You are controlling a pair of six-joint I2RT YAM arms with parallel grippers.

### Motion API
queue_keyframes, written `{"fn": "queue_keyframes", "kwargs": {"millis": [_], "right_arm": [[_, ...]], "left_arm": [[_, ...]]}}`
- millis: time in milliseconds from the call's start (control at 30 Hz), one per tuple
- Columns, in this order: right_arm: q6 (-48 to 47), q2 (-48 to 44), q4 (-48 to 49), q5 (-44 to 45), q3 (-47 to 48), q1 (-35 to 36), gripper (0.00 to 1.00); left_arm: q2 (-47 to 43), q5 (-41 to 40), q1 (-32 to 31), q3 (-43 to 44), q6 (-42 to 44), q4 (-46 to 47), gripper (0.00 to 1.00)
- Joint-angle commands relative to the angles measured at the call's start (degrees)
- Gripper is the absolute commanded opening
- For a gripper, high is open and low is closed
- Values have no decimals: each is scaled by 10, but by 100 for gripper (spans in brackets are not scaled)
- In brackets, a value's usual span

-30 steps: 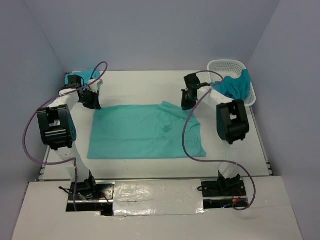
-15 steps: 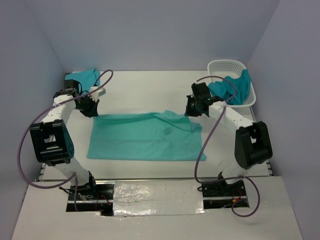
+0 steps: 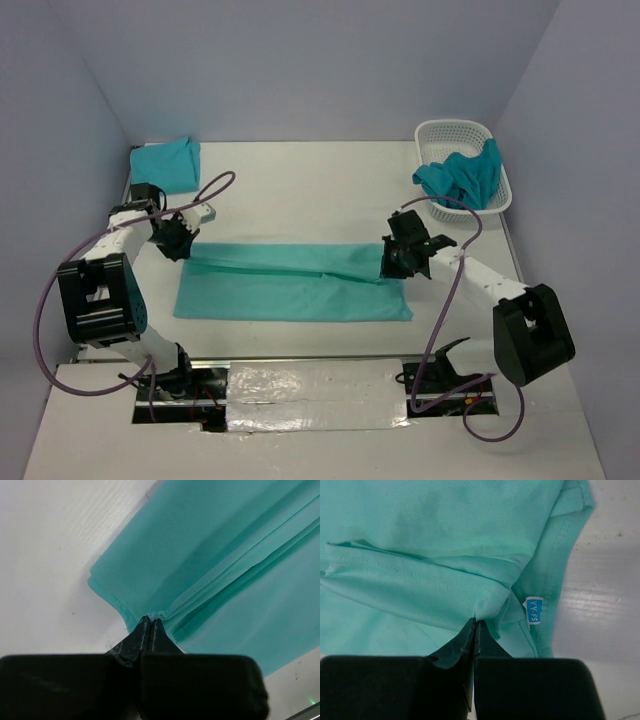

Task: Fold and stack the t-shirts
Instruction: Fold the other side of the tshirt into a rectangle

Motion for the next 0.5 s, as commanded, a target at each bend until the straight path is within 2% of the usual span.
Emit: {"fn": "queue_keyframes", "kwargs": {"millis": [0, 233, 300, 333, 367, 400, 433, 467], "right_arm": [[16, -33, 12, 10, -11, 11, 0], [33, 7, 26, -17, -6, 26, 0], [27, 17, 8, -11, 3, 26, 22], [23, 17, 1, -7, 5, 24, 28], [15, 14, -19, 1, 11, 23, 42], [11, 1, -30, 24, 15, 22, 49], [3, -10, -37, 31, 21, 18, 54], [-2, -24, -49, 35, 24, 18, 60]], "left_arm": [[-4, -13, 4, -12, 50, 22, 0], [15, -27, -2, -47, 89, 22, 0], [15, -30, -2, -56, 102, 19, 17], [18, -30, -1, -57, 106, 15, 25], [18, -29, 2, -56, 109, 8, 34], [17, -27, 4, -53, 106, 5, 38], [17, -24, 7, -41, 108, -5, 55], [15, -21, 11, -32, 105, -11, 57]]}}
